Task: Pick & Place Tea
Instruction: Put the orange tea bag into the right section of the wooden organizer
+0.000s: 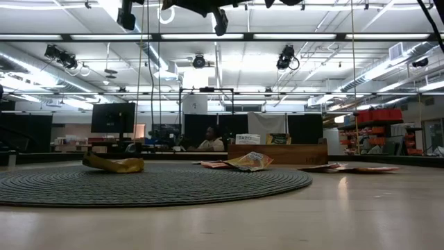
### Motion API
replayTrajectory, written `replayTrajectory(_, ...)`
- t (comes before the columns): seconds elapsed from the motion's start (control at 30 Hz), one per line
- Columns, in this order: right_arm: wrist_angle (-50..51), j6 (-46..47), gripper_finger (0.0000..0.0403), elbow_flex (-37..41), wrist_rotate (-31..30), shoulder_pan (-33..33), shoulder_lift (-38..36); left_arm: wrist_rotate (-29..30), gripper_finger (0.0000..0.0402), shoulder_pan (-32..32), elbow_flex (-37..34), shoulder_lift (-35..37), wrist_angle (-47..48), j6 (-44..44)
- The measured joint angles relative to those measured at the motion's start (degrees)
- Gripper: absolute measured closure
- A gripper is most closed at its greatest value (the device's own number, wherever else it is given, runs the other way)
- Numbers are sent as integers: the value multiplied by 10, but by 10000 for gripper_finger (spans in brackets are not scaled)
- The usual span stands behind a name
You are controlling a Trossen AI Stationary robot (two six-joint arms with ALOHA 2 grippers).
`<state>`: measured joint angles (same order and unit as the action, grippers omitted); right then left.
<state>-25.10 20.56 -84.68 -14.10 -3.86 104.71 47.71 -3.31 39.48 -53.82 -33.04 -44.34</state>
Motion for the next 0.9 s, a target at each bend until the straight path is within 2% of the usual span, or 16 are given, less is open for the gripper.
replayTrajectory(0.23, 32, 15, 399, 0, 2, -1, -9, 0, 380, 0, 0, -4, 2, 7)
replayTrajectory(0.43, 123, 13, 402, -3, 23, -9, -53, -43, 364, -3, -2, 20, 8, 68)
replayTrajectory(0.57, 230, 15, 402, -1, 15, -22, -94, -37, 362, -1, 2, 47, 0, 106)
replayTrajectory(0.73, 378, 15, 402, -1, 24, -42, -159, -45, 365, -3, 0, 63, 50, 128)
replayTrajectory(0.83, 488, 29, 403, -3, 43, -60, -197, -43, 365, -2, 1, 75, 89, 118)
replayTrajectory(0.9, 602, 34, 403, -30, 51, -74, -211, -49, 365, -2, 0, 79, 126, 104)
